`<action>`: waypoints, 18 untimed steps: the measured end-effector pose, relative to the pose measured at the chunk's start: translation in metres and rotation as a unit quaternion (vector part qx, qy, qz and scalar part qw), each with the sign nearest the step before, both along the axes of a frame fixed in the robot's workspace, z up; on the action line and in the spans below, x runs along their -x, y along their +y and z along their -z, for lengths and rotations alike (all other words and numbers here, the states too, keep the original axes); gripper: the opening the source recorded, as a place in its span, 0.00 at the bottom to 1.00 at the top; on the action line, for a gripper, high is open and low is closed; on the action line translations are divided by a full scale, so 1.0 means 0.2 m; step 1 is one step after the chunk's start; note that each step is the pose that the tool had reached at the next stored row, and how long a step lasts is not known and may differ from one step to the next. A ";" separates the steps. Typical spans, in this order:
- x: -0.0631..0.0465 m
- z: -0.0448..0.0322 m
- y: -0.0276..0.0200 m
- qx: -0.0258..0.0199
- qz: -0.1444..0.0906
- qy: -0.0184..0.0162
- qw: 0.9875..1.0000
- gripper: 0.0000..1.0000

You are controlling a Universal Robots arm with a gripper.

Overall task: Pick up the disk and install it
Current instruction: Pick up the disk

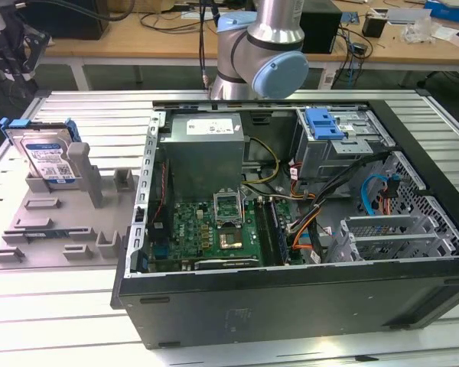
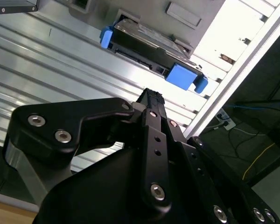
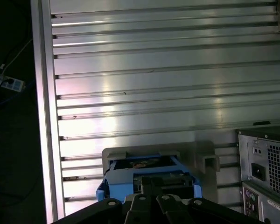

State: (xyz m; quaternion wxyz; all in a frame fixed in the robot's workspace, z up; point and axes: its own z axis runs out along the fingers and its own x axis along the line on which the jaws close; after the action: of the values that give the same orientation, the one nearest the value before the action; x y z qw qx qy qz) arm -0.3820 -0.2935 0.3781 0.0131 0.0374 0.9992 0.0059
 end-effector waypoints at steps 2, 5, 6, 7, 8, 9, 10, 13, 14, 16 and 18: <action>0.00 0.000 0.000 0.000 0.000 0.000 1.000 0.11; 0.00 0.000 0.001 0.000 0.000 0.000 1.000 0.11; 0.00 0.000 0.001 0.000 0.000 0.000 1.000 0.11; 0.00 0.000 0.001 0.000 0.000 0.000 1.000 0.11; 0.00 0.000 0.001 0.000 0.000 0.000 1.000 0.11; 0.00 0.000 0.001 0.000 0.000 0.000 1.000 0.11; 0.00 0.000 0.001 0.000 0.000 0.000 1.000 0.11; 0.00 0.000 0.001 0.000 -0.029 0.007 1.000 0.11; 0.00 0.000 0.001 0.001 -0.043 0.008 0.999 0.11; 0.00 0.001 0.001 0.001 -0.065 0.009 0.998 0.11; 0.00 0.001 0.001 0.001 -0.087 0.011 0.996 0.11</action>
State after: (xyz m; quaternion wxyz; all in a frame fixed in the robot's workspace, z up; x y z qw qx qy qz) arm -0.3821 -0.2933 0.3779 0.0017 -0.0493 0.9988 0.0059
